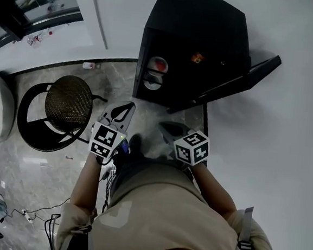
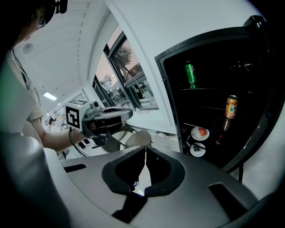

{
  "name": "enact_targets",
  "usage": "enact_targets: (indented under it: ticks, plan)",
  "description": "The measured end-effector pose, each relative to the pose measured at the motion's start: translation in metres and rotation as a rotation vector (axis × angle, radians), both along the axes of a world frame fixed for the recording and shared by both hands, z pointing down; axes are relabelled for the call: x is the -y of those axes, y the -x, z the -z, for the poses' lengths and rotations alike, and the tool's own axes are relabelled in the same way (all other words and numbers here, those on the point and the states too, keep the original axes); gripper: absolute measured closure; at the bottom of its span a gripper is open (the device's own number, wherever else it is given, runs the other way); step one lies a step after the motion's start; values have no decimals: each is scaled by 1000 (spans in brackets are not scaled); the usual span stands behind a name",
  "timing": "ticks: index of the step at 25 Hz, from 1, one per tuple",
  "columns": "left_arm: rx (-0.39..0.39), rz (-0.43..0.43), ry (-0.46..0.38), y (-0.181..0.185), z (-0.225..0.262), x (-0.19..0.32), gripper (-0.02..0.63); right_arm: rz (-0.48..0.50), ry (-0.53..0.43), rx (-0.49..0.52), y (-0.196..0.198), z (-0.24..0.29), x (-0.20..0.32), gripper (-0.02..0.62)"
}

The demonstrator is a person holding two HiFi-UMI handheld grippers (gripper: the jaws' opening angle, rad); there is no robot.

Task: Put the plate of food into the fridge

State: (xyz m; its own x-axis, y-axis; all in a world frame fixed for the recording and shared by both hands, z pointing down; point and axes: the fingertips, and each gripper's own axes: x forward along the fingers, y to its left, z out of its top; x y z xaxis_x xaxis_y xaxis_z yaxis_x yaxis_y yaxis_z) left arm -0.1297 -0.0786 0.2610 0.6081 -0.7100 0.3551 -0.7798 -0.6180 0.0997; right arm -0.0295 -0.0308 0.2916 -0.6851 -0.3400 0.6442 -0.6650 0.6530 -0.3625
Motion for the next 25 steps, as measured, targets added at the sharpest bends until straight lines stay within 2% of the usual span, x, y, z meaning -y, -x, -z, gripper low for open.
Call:
enact_targets:
  ticks: [9, 15, 25]
  plan:
    - [13, -26, 27, -17, -2, -10, 597, -41, 1, 44, -8, 1, 1, 571]
    - [39, -51, 9, -36, 10, -12, 597, -71, -2, 87, -21, 4, -2, 571]
    - [98, -118, -18, -95, 25, -29, 597, -130, -24, 158, -69, 15, -21, 571]
